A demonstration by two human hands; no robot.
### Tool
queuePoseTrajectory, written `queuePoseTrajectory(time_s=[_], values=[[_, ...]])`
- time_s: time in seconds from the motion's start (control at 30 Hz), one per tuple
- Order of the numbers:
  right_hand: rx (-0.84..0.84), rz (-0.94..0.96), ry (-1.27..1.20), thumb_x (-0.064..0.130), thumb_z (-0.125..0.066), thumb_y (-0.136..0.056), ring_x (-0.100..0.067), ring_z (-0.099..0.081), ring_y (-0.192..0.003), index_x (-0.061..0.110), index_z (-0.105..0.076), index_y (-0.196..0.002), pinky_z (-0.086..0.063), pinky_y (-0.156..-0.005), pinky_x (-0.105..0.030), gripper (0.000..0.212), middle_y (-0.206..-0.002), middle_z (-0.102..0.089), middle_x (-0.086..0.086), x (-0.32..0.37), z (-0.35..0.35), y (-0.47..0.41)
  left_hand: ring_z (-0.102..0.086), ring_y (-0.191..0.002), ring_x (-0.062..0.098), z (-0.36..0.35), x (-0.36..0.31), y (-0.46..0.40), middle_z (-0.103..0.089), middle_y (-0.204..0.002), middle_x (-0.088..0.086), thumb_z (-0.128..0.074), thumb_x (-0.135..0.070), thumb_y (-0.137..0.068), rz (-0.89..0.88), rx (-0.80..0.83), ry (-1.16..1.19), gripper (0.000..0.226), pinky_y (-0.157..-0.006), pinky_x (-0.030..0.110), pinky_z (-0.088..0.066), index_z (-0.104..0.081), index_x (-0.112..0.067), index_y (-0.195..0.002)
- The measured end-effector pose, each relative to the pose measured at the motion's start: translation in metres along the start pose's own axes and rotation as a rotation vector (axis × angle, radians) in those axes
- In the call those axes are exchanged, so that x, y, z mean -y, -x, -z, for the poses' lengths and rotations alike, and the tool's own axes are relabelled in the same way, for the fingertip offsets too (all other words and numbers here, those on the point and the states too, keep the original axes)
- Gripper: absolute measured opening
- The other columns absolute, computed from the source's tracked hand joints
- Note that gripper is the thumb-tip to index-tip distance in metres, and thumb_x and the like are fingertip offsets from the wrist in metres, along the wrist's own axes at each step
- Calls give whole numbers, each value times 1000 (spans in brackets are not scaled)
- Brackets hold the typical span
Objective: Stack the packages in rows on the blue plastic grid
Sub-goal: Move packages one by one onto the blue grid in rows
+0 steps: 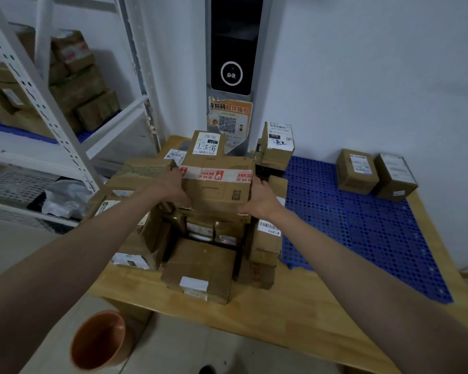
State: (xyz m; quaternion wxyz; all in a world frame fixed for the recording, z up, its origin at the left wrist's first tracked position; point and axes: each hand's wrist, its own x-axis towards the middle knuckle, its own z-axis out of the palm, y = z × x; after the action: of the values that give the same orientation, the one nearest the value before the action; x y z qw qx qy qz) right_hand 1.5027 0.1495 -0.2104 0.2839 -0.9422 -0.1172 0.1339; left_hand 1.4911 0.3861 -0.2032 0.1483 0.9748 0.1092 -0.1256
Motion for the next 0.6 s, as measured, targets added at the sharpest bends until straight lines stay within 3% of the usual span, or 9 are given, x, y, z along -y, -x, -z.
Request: queuePoseTrajectory(time_s=[0.13, 0.27, 0.4, 0.47, 0.6], values=[[-43, 71, 3, 26, -81, -74, -27, -37, -126, 12, -25, -149, -39, -105, -44, 94, -138, -41, -12, 7, 19, 12, -51, -113, 28, 19, -11, 21, -50, -129, 12, -88, -33, -63, -1, -51, 27, 87, -86, 35, -49, -42, -9, -132], [-54, 103, -44, 26, -81, -73, -27, -42, -123, 15, -24, -150, -42, -104, -45, 96, -135, -43, -10, 11, 38, 27, -50, -110, 25, 39, -21, 45, -48, -126, 10, -89, -31, -63, -5, -125, 55, 84, -78, 30, -41, -43, -11, -129], [-84, 149, -63, 25, -80, -73, -26, -42, -125, 15, -24, -150, -41, -99, -36, 96, -138, -42, -9, 4, 55, 50, -46, -101, 19, 48, -39, 71, -48, -117, 2, -90, -28, -61, -18, -179, 70, 84, -80, 31, -43, -43, -12, -130], [-106, 169, -73, 24, -80, -73, -25, -42, -126, 15, -23, -151, -39, -97, -34, 97, -139, -41, -9, -5, 64, 65, -47, -114, 25, 45, -53, 84, -46, -131, 8, -89, -31, -62, -13, -199, 18, 89, -90, 36, -45, -41, -12, -134], [-133, 154, -62, 24, -80, -74, -27, -40, -128, 14, -23, -149, -44, -103, -44, 95, -139, -40, -10, -31, 84, 102, -42, -125, 29, 35, -92, 111, -38, -139, 12, -88, -35, -64, -23, -196, -45, 95, -99, 40, -43, -34, -10, -139]])
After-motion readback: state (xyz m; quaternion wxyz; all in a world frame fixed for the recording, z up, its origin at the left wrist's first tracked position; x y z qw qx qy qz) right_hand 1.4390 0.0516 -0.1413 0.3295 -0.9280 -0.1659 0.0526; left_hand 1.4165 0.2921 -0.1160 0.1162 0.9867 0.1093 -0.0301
